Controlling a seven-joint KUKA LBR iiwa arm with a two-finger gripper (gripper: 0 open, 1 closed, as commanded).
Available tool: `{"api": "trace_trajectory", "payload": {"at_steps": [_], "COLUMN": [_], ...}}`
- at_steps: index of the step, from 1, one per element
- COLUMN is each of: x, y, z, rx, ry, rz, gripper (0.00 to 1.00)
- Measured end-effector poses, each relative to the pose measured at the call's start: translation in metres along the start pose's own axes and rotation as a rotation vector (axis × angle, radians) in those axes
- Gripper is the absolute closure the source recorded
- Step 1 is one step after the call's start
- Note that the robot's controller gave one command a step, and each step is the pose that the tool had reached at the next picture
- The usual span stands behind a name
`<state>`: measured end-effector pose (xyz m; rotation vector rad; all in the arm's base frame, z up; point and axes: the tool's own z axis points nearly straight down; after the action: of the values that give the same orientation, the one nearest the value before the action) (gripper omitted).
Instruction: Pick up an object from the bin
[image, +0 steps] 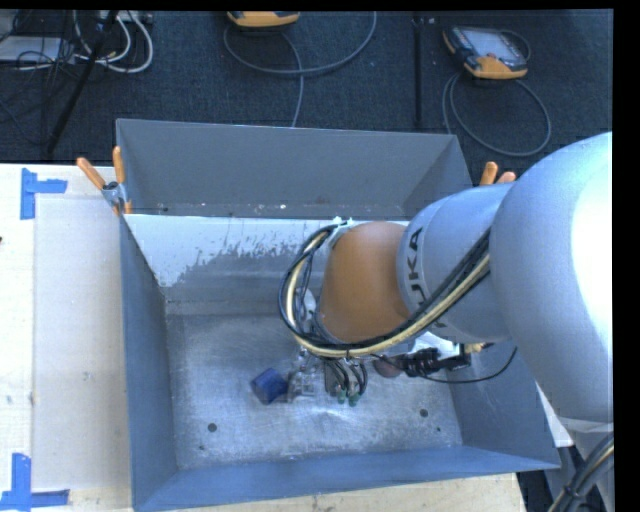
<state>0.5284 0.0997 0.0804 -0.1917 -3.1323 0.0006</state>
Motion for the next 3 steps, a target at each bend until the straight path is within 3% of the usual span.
{"api": "trace_trajectory", "payload": {"at_steps": [1,2,3], "x": [0.000,-0.005,0.014], "y": [0.000,0.041,0.065], "z": [0.000,0.008,-0.019], "rx": [0.000,-0.001,-0.002], "ry": [0.000,-0.007,-0.003], "rz": [0.000,0.100,0.204], "gripper": [0.00,0.00,0.00]}}
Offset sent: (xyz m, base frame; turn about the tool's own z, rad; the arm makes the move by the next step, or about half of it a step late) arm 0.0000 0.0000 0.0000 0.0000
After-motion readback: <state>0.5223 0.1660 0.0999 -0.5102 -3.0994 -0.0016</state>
